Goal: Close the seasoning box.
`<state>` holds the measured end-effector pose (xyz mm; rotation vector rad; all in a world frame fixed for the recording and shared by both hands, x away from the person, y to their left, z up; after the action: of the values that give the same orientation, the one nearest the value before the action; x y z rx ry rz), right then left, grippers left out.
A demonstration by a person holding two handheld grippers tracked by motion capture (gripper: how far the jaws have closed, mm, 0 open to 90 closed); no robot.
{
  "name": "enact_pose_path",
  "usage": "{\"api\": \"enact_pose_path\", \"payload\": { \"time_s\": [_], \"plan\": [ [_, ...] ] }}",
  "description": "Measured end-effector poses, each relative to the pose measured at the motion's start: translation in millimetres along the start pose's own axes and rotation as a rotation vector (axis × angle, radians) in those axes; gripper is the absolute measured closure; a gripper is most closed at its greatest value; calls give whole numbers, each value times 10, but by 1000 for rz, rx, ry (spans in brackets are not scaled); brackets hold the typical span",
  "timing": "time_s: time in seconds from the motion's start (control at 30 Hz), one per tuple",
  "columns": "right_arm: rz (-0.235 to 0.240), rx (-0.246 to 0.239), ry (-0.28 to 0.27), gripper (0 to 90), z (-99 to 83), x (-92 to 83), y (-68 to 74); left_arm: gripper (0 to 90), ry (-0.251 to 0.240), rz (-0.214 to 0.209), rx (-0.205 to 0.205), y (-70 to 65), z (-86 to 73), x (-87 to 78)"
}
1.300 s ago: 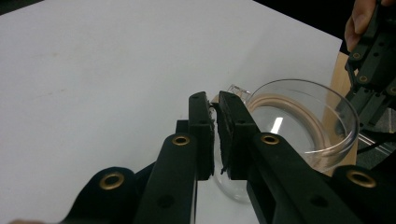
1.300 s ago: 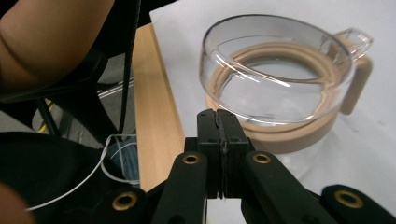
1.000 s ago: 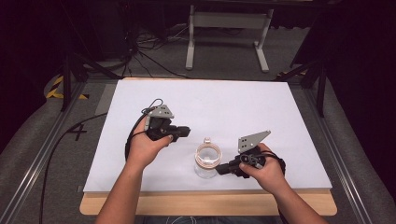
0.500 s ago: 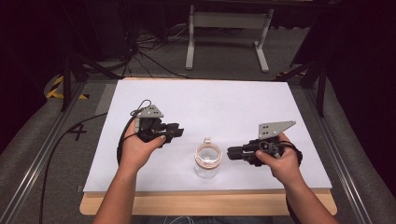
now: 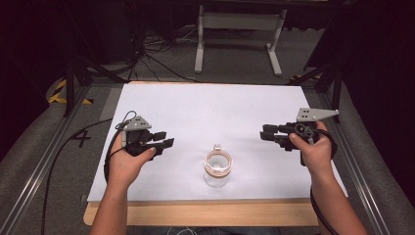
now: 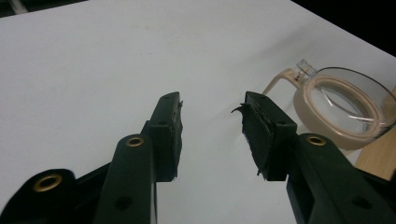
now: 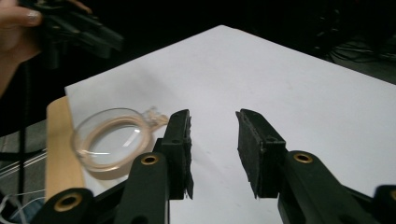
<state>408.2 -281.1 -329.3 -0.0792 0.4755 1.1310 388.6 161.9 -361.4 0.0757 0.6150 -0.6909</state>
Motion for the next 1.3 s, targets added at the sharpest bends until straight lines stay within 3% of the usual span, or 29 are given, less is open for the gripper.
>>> {"api": "enact_pose_path", "payload": {
  "time_s": [0.1,0.27,0.33,0.37,0.73,0.93,1.3],
  "plan": [
    [-56,39,-4,643,-76,-79,-203,552,-2,20,-12,77,-43,-15],
    [-130,80,14,613,-199,-150,-406,527,-5,44,-27,172,-92,10],
    [-138,88,15,609,-226,-157,-441,525,1,55,-25,206,-110,26],
    [-143,97,16,598,-262,-161,-483,525,8,72,-43,293,-164,80],
    [-251,140,96,492,-602,-136,-831,496,31,79,-73,458,-281,234],
    [-287,155,142,453,-776,-102,-964,478,52,92,-76,526,-345,316],
    [-307,166,190,420,-999,-16,-1107,443,104,112,-77,665,-530,496]
  ]
}}
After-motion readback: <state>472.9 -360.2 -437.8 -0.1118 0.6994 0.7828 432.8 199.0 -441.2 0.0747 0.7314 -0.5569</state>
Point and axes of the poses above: each handheld gripper's, and its own axes: x roughly forward along the jaws, z roughly out of its top, y roughly to its left, the point moved 2 cm from there along x, roughly forward along the jaws, and after that the axes turned 7 degrees about z, right-handed, at the moved point
